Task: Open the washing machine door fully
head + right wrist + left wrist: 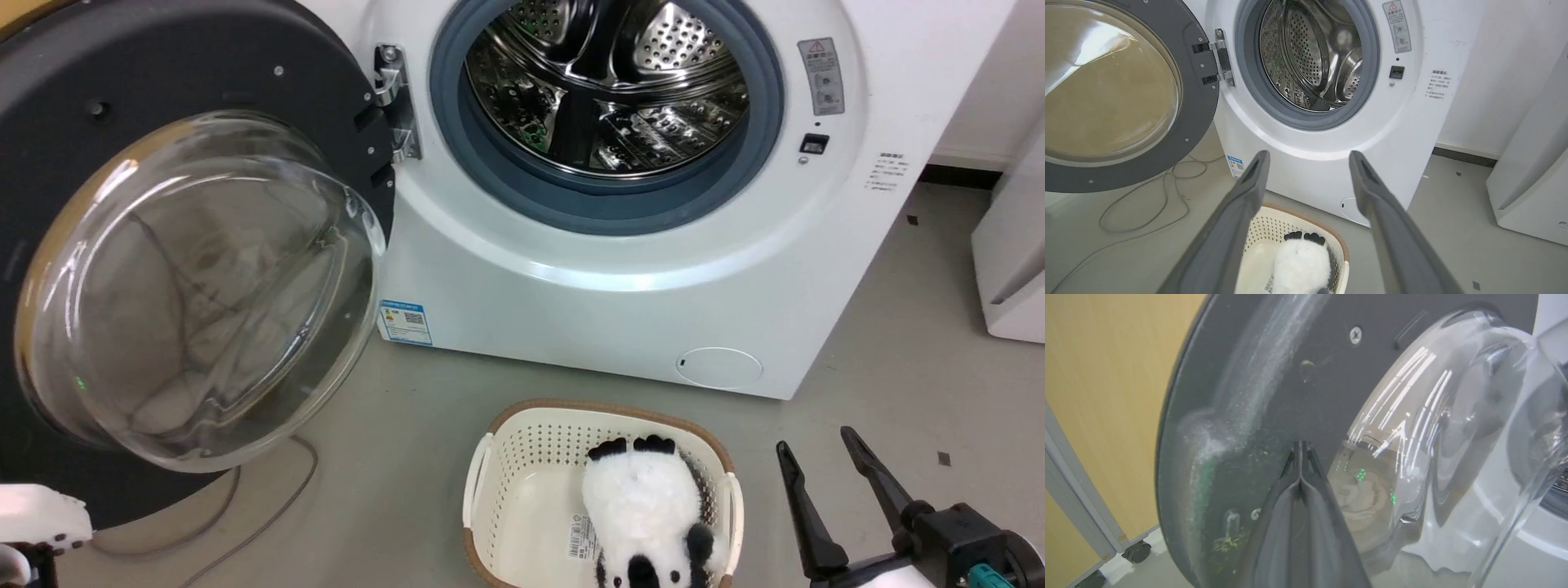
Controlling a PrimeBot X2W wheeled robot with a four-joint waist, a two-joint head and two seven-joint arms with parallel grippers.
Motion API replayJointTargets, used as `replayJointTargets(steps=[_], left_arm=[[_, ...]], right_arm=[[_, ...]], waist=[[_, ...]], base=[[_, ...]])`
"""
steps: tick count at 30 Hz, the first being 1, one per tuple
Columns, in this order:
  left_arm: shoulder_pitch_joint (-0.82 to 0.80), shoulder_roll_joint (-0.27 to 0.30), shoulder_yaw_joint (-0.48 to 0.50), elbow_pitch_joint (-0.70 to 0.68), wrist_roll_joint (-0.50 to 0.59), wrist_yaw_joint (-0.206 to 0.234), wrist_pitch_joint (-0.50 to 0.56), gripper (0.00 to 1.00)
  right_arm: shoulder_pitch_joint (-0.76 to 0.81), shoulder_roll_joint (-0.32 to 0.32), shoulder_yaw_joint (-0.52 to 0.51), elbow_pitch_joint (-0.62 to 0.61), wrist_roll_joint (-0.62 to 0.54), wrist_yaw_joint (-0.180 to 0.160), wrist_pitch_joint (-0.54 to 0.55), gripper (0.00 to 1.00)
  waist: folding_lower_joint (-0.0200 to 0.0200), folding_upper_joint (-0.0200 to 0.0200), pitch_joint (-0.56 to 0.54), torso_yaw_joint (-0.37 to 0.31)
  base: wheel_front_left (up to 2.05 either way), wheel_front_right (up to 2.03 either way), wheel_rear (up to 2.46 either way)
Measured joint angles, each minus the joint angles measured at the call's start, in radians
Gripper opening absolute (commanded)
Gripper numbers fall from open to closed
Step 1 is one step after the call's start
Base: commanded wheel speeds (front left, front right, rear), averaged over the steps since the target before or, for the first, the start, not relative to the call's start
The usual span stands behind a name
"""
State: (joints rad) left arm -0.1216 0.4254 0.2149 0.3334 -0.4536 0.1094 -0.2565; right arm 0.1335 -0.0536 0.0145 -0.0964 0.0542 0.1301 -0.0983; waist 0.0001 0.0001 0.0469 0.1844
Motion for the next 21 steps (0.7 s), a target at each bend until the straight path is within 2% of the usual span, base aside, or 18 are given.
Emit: replayJointTargets(steps=[6, 11, 15, 16, 17, 18, 20, 21], left_arm=[[0.006, -0.03, 0.052, -0.008, 0.049, -0.033, 0.0, 0.0], [0.137, -0.138, 0.085, -0.132, 0.082, -0.033, 0.0, 0.0], [0.237, -0.216, 0.069, -0.234, 0.11, -0.023, 0.0, 0.0], [0.257, -0.229, 0.06, -0.255, 0.117, -0.023, 0.0, 0.07], [0.274, -0.242, 0.053, -0.275, 0.12, -0.023, 0.0, 0.3], [0.287, -0.254, 0.044, -0.293, 0.119, -0.024, 0.0, 0.45], [0.311, -0.265, 0.024, -0.318, 0.127, -0.024, 0.0, 0.89], [0.322, -0.271, 0.017, -0.33, 0.132, -0.023, 0.0, 1.0]], right_arm=[[0.0, 0.0, 0.001, 0.015, 0.009, 0.0, 0.0, 1.0], [0.001, 0.0, 0.0, 0.03, 0.018, 0.0, -0.005, 1.0], [0.002, 0.0, -0.008, 0.035, 0.024, 0.0, -0.009, 1.0], [0.002, 0.0, -0.009, 0.037, 0.025, 0.0, -0.009, 1.0], [0.003, 0.0, -0.012, 0.038, 0.025, 0.0, -0.009, 1.0], [0.003, 0.0, -0.014, 0.038, 0.025, 0.0, -0.009, 1.0], [0.003, 0.0, -0.016, 0.039, 0.025, 0.0, -0.009, 1.0], [0.003, 0.0, -0.015, 0.04, 0.025, 0.0, -0.009, 1.0]], waist=[[-0.0001, 0.0, -0.011, -0.013], [-0.0001, 0.0, -0.036, -0.019], [0.0, 0.0, -0.047, -0.013], [0.0, 0.0, -0.049, -0.011], [-0.0001, 0.0, -0.051, -0.008], [-0.0001, 0.0, -0.053, -0.004], [-0.0001, 0.0, -0.056, 0.002], [-0.0001, 0.0, -0.058, 0.004]], base=[[0.0, 0.0, 0.0], [0.0, 0.0, 0.0], [0.0, 0.0, 0.0], [0.0, 0.0, 0.0], [0.0, 0.0, 0.0], [0.0, 0.0, 0.0], [0.0, 0.0, 0.0], [0.0, 0.0, 0.0]])
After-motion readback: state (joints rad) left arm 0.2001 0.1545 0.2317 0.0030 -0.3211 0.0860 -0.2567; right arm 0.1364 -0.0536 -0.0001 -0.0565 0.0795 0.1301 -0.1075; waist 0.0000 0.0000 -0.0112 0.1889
